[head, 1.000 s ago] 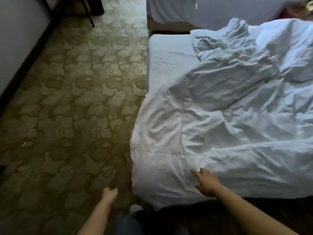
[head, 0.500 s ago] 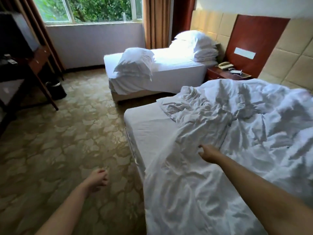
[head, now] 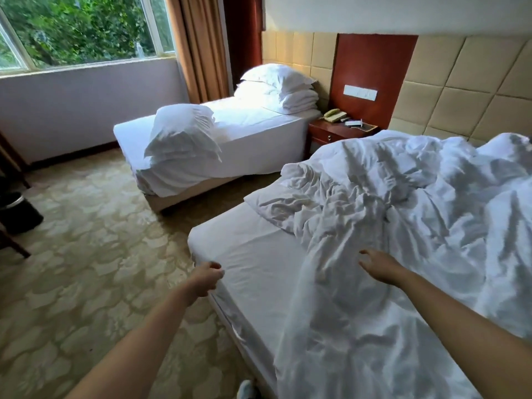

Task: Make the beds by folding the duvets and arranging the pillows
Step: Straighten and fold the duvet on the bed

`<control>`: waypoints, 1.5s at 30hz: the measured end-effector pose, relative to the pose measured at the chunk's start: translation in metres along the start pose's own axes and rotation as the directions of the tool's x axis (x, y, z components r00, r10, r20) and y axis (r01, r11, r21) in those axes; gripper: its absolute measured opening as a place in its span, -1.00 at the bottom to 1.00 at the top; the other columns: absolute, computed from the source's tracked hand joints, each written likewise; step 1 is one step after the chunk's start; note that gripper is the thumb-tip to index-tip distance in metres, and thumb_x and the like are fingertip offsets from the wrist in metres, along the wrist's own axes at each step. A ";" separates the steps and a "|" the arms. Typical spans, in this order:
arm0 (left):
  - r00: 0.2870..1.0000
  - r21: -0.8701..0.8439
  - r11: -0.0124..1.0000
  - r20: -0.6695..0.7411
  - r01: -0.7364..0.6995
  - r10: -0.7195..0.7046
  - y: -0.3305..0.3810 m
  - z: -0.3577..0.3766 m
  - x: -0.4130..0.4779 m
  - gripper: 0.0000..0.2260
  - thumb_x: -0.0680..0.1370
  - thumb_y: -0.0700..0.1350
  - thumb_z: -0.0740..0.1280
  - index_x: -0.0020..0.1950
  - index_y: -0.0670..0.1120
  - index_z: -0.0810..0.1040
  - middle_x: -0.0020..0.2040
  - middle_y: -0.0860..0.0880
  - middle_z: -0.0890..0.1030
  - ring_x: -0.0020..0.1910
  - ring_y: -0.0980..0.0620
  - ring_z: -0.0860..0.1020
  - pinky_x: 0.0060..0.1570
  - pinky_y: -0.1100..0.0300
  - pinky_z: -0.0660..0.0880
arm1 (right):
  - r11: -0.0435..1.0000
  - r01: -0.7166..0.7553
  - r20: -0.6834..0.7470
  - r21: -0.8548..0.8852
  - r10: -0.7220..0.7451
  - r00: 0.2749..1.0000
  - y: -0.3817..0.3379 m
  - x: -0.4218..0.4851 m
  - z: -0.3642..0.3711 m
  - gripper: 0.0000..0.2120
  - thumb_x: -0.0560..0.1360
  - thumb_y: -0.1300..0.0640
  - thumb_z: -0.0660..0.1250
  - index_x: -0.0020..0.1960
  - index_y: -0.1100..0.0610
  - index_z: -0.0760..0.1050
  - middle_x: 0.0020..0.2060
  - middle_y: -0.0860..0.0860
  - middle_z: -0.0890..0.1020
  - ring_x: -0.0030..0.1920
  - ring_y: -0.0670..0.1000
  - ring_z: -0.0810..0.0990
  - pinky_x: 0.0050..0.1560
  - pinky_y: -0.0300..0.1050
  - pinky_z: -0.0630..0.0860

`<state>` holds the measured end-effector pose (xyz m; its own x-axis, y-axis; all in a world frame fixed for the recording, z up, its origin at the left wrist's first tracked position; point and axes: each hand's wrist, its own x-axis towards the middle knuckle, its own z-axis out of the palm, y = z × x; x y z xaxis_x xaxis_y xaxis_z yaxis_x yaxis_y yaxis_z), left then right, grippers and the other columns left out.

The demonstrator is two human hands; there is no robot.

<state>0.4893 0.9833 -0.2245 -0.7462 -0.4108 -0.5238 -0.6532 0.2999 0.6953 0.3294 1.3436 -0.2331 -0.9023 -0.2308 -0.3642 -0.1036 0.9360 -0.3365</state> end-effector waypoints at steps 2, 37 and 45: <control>0.999 0.054 0.997 0.014 -0.049 0.049 0.020 -0.024 0.041 -0.77 0.59 -0.10 0.22 0.24 -0.08 0.38 0.03 -0.11 0.47 -0.23 0.05 0.43 -0.34 0.26 0.35 | 0.999 -0.047 -0.012 0.016 0.047 0.999 -0.018 0.034 -0.003 -0.54 0.62 0.06 0.10 0.47 0.17 0.20 0.45 0.15 0.28 0.44 0.16 0.25 0.39 -0.05 0.24; 0.761 0.442 0.680 0.588 -0.585 0.273 0.266 -0.110 0.670 -0.26 0.49 -0.13 0.41 0.53 -0.07 0.02 0.42 -0.20 0.27 0.31 -0.17 0.39 0.24 -0.01 0.43 | 0.799 -0.600 0.056 0.023 0.599 0.799 -0.260 0.424 0.046 -0.47 0.59 0.00 0.12 0.51 -0.05 0.05 0.46 0.07 0.18 0.47 0.16 0.12 0.44 0.05 0.14; 0.554 0.607 -0.153 0.783 -0.780 0.282 0.186 0.026 0.723 0.01 0.33 -0.02 0.52 0.48 0.29 -0.17 0.55 -0.16 -0.03 0.49 -0.32 0.06 0.09 -0.48 0.30 | 0.781 -0.608 0.027 -0.143 0.617 0.787 -0.177 0.519 0.154 -0.04 0.37 -0.23 0.38 0.53 -0.13 -0.17 0.52 0.16 -0.23 0.49 0.24 -0.31 0.25 0.16 -0.60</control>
<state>-0.1754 0.7642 -0.4864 -0.6986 0.5312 -0.4793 0.6036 0.7973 0.0038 -0.0559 1.0174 -0.4965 -0.7623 0.3887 -0.5176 0.4075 0.9095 0.0830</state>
